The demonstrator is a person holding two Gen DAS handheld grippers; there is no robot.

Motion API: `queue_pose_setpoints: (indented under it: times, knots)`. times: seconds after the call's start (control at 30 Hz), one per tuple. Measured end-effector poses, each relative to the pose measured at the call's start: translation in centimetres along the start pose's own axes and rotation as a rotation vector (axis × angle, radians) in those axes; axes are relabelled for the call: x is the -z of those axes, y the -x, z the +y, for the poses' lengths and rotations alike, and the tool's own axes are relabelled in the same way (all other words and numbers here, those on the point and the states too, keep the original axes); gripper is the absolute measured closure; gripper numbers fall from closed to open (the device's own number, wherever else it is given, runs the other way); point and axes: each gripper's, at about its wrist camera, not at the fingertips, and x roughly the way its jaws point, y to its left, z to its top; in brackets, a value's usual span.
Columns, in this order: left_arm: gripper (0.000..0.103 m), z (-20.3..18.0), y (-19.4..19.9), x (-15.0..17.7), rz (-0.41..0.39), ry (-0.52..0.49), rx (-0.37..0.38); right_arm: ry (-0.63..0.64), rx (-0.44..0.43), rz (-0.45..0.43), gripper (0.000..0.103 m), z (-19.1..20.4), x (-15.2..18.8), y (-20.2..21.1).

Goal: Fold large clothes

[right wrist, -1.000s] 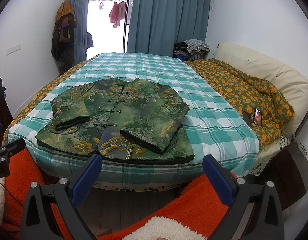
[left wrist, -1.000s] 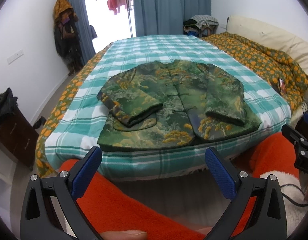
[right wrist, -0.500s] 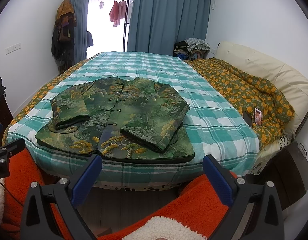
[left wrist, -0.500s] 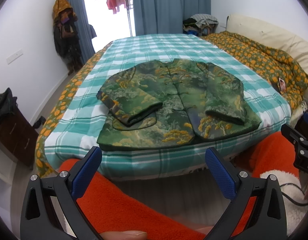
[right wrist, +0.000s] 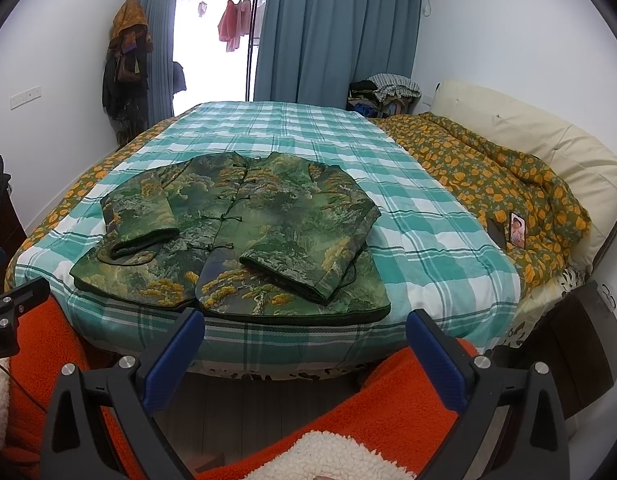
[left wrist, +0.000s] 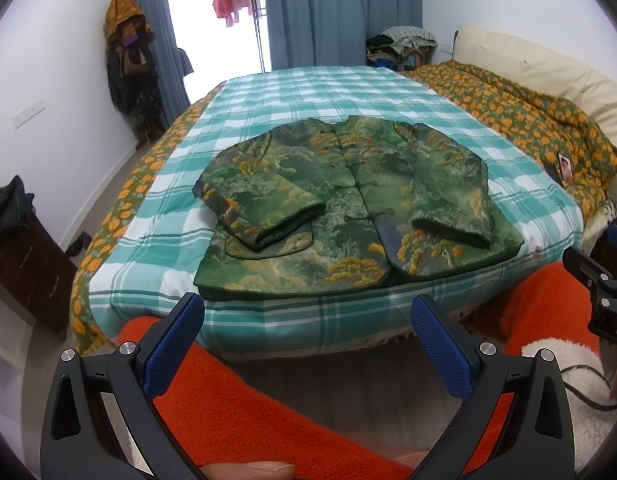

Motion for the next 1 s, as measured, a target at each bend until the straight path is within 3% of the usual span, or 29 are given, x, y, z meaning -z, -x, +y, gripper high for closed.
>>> queue_pose_setpoints:
  times: [0.3,1.0]
  knots:
    - [0.0,-0.1,0.0,0.1,0.0,0.0,0.0,-0.015,-0.005,0.011,0.001,-0.1,1.4,0.1]
    - [0.0,-0.5,0.3,0.9,-0.009,-0.023,0.006,-0.007,-0.023,0.034,0.001,-0.1,0.4,-0.2]
